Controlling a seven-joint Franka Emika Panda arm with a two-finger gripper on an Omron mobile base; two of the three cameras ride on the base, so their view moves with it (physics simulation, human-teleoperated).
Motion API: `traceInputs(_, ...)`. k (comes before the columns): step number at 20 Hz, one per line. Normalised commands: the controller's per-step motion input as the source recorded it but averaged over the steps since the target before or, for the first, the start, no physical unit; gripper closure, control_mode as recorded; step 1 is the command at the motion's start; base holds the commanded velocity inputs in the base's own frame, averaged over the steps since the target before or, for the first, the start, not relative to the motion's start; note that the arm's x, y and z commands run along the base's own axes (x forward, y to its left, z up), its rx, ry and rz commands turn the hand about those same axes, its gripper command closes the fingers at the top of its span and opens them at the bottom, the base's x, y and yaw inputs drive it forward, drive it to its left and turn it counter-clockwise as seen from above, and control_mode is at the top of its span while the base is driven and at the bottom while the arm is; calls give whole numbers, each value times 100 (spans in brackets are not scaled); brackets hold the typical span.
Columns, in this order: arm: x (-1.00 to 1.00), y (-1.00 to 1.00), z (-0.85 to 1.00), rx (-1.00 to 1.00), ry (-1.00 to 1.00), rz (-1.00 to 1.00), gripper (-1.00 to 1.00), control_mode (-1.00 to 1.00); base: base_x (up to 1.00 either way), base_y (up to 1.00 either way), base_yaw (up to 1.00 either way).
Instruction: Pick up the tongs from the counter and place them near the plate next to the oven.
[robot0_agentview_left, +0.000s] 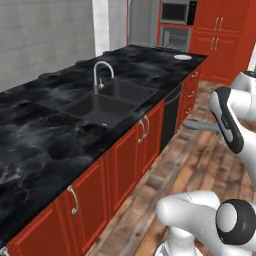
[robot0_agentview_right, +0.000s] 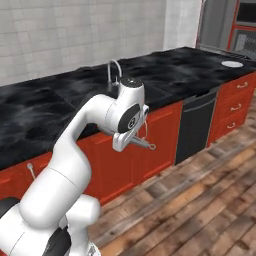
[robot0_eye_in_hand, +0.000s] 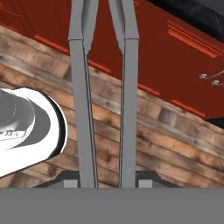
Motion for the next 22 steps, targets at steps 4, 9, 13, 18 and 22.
traceInputs(4, 0, 0, 0, 0, 0, 0, 100, 100, 72, -85, 27)
traceInputs(9, 0, 0, 0, 0, 0, 0, 100, 100, 72, -85, 27)
traceInputs(13, 0, 0, 0, 0, 0, 0, 100, 100, 72, -85, 27)
traceInputs(18, 0, 0, 0, 0, 0, 0, 100, 100, 73, -86, 27)
traceInputs(22, 0, 0, 0, 0, 0, 0, 100, 100, 72, -87, 27)
